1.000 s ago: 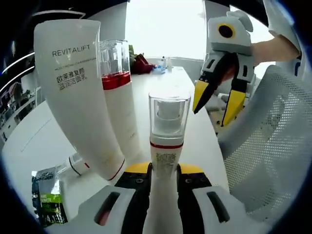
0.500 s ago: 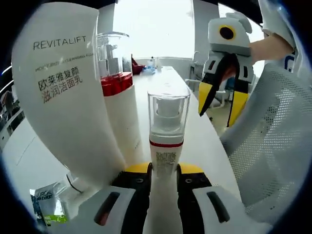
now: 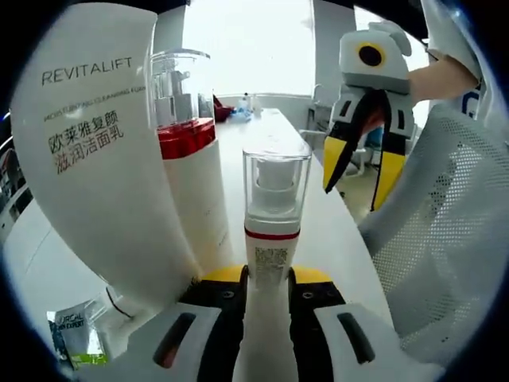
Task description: Arrange the skincare products in the storage area until every visible bottle or jar stands upright without overlapping.
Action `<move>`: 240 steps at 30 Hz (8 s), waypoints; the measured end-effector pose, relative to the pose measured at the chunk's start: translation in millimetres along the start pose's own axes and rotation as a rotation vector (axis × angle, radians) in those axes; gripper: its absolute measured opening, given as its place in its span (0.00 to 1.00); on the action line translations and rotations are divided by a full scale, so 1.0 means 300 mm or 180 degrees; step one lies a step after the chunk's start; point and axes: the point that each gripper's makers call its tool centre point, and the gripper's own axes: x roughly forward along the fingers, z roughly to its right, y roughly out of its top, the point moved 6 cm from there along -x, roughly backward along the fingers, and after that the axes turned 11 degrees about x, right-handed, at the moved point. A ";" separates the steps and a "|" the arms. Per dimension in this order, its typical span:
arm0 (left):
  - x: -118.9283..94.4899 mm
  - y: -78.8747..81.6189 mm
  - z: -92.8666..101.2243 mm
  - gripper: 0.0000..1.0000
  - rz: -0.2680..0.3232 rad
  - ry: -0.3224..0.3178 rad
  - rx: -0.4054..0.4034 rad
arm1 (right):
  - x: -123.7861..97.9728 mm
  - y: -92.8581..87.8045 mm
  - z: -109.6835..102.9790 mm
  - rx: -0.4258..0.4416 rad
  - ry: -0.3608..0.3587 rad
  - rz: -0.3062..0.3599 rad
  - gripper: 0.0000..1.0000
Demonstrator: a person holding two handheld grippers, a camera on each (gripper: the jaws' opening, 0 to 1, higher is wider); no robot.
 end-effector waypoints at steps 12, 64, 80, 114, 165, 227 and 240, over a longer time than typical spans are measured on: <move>-0.037 -0.010 0.000 0.26 -0.0059 0.0054 -0.0062 | -0.005 0.027 -0.015 -0.0028 -0.0008 0.0036 0.27; -0.877 0.006 0.130 0.59 0.0399 0.2040 -0.1490 | -0.040 0.259 -0.222 0.0180 -0.0246 0.0712 0.77; -1.097 -0.048 0.224 0.89 0.0492 0.2640 -0.1897 | -0.045 0.241 -0.225 0.0416 -0.0297 0.0831 0.80; -0.961 -0.052 0.273 0.97 0.0264 0.2356 -0.2029 | -0.070 0.226 -0.197 0.0387 -0.0424 0.1072 0.78; -0.589 -0.055 -0.106 0.81 -0.0432 0.1151 -0.1133 | -0.066 0.207 -0.175 0.0406 -0.0675 0.0843 0.76; -0.155 -0.167 -0.406 0.45 -0.1307 0.0012 0.0290 | -0.056 0.194 -0.165 0.0551 -0.0662 0.0752 0.75; -0.122 -0.184 -0.441 0.27 -0.1395 -0.0080 0.0394 | -0.057 0.194 -0.162 0.0558 -0.0686 0.0756 0.75</move>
